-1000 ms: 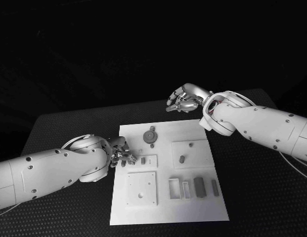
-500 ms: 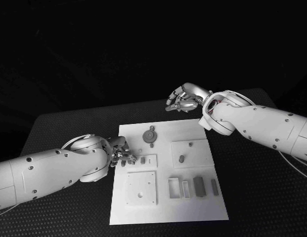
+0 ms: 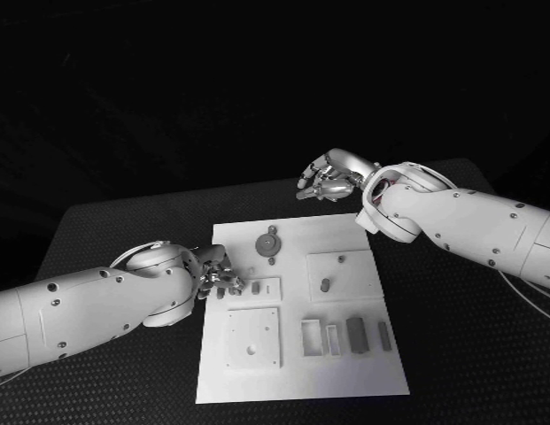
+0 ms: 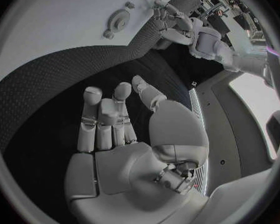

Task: Assemble the parts on the task board

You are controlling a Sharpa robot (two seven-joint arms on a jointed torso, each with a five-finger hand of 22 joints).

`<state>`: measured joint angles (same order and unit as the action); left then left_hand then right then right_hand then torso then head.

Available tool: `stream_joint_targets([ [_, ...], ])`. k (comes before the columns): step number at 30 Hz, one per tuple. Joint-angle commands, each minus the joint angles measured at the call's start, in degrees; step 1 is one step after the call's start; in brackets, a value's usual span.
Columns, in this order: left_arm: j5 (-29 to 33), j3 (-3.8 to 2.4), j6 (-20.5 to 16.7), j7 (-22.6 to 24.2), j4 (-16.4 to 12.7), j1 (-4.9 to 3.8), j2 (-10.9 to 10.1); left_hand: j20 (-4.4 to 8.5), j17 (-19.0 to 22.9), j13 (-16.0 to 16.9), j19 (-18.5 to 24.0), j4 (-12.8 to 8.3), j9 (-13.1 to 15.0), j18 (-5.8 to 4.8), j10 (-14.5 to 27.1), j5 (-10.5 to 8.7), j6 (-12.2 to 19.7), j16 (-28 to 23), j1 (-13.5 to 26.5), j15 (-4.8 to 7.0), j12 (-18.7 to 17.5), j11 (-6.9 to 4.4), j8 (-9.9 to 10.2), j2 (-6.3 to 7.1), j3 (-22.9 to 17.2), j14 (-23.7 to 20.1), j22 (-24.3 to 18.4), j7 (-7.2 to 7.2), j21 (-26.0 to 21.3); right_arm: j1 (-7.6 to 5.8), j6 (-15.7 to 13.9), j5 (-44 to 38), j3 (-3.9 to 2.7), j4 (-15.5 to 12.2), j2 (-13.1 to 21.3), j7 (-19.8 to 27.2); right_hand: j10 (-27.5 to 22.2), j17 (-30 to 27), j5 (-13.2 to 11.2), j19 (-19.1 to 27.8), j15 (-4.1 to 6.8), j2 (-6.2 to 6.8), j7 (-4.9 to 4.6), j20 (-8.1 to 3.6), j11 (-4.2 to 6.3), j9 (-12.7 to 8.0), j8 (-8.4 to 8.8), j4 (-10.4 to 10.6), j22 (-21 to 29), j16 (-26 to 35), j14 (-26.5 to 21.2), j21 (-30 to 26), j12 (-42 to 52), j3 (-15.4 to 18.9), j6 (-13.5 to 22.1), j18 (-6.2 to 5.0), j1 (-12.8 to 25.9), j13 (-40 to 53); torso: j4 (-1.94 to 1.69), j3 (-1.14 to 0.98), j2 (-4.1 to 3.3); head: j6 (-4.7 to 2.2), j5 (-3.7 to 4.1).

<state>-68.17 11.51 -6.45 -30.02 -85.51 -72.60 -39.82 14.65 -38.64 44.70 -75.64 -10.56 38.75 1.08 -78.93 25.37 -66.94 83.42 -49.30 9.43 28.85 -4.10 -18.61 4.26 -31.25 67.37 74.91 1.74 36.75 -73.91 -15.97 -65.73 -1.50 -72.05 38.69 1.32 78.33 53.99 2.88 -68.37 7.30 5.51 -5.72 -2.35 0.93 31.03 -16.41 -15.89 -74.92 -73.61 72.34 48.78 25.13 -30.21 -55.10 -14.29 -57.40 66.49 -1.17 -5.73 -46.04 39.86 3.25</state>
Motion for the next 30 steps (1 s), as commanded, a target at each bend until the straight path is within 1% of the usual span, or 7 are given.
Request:
stream_joint_targets([
  [1,0.06,0.21,1.01,0.65,-0.19,0.34,0.26,0.57,-0.02,-0.12,0.03,1.05,0.09,1.99,0.43,-0.96,0.05,-0.26,0.61,0.74,0.24,0.07,-0.1,1.26,0.02,0.13,0.91,0.3,-0.29,0.03,0.82,-0.06,-0.03,-0.03,-0.04,0.45,-0.2,0.09,-0.08,-0.15,-0.25,-0.09,-0.02,-0.23,-0.1,0.06,0.35,0.13,-0.95,0.36,0.01,-0.29,-0.29,0.08,0.41,-0.71,0.57,0.08,-0.01,0.0,0.01,-0.04,0.03],
  [3,0.12,0.21,0.89,0.66,-0.17,0.34,0.25,0.58,-0.03,-0.14,0.04,1.26,0.08,1.99,0.44,-1.04,0.06,-0.26,0.72,0.75,0.25,0.06,-0.1,1.39,0.02,0.12,0.91,0.3,-0.32,0.03,0.82,-0.06,-0.03,-0.03,-0.04,0.43,-0.2,0.09,-0.08,-0.14,-0.25,-0.09,-0.02,-0.23,-0.1,0.06,0.35,0.13,-0.95,0.36,0.01,-0.29,-0.29,0.08,0.41,-0.71,0.57,0.08,-0.01,0.01,0.0,-0.06,0.03],
  [6,0.14,0.21,0.74,0.65,-0.13,0.34,0.22,0.67,-0.07,-0.22,0.03,2.74,0.07,2.01,0.48,-1.82,0.09,-0.27,1.62,0.78,0.34,0.04,-0.13,2.25,0.0,0.11,0.95,0.26,-0.43,0.03,0.85,-0.06,-0.03,-0.01,-0.04,0.42,-0.2,0.09,-0.08,-0.14,-0.25,-0.08,-0.02,-0.23,-0.1,0.06,0.36,0.13,-0.95,0.36,0.01,-0.29,-0.29,0.09,0.42,-0.71,0.57,0.08,0.0,-0.02,-0.02,0.02,-0.01],
  [11,0.22,0.2,0.38,0.71,-0.06,0.34,0.2,0.72,-0.1,-0.3,0.01,3.98,0.07,2.01,0.53,-2.76,0.13,-0.28,2.08,0.79,0.45,0.0,-0.19,2.89,-0.12,0.11,1.02,0.27,-0.5,0.03,0.86,-0.06,-0.03,0.01,-0.04,0.43,-0.2,0.09,-0.08,-0.14,-0.25,-0.07,-0.03,-0.23,-0.11,0.07,0.37,0.13,-0.95,0.36,0.01,-0.29,-0.3,0.09,0.43,-0.71,0.58,0.08,0.02,-0.03,0.02,-0.03,-0.01],
  [25,0.81,0.17,-0.7,0.69,0.39,0.37,-0.01,0.79,-0.13,-0.39,-0.08,5.48,0.09,2.04,0.54,-3.4,0.15,-0.3,2.77,0.84,0.61,-0.04,-0.27,3.56,-0.12,0.19,1.06,0.23,-0.55,0.03,1.05,-0.07,-0.03,0.04,-0.06,0.36,-0.21,0.09,-0.08,-0.13,-0.26,-0.09,-0.03,-0.23,-0.11,0.08,0.4,0.1,-0.95,0.37,0.0,-0.31,-0.31,0.06,0.46,-0.71,0.54,0.08,0.04,-0.05,0.0,-0.09,-0.03],
  [28,1.1,0.17,-0.73,0.65,0.56,0.37,-0.12,0.83,-0.15,-0.43,-0.09,6.18,0.1,2.06,0.55,-4.18,0.18,-0.3,3.02,0.86,0.7,-0.08,-0.3,4.08,-0.15,0.21,1.08,0.22,-0.57,0.04,1.03,-0.07,-0.03,0.08,-0.08,0.37,-0.21,0.09,-0.08,-0.13,-0.26,-0.09,-0.04,-0.23,-0.12,0.08,0.41,0.1,-0.95,0.38,0.0,-0.31,-0.31,0.06,0.47,-0.71,0.54,0.08,0.05,-0.03,0.0,-0.09,-0.01],
  [30,1.22,0.16,-0.86,0.63,0.66,0.37,-0.18,0.88,-0.19,-0.47,-0.1,7.08,0.11,2.12,0.59,-6.5,0.2,-0.28,3.2,0.89,0.81,-0.13,-0.36,4.72,-0.24,0.23,1.1,0.18,-0.6,0.05,1.02,-0.07,-0.03,0.1,-0.08,0.37,-0.22,0.09,-0.08,-0.13,-0.26,-0.08,-0.04,-0.23,-0.12,0.08,0.41,0.09,-0.95,0.38,0.0,-0.31,-0.31,0.06,0.48,-0.71,0.54,0.08,0.06,-0.02,0.0,-0.11,0.0],
])
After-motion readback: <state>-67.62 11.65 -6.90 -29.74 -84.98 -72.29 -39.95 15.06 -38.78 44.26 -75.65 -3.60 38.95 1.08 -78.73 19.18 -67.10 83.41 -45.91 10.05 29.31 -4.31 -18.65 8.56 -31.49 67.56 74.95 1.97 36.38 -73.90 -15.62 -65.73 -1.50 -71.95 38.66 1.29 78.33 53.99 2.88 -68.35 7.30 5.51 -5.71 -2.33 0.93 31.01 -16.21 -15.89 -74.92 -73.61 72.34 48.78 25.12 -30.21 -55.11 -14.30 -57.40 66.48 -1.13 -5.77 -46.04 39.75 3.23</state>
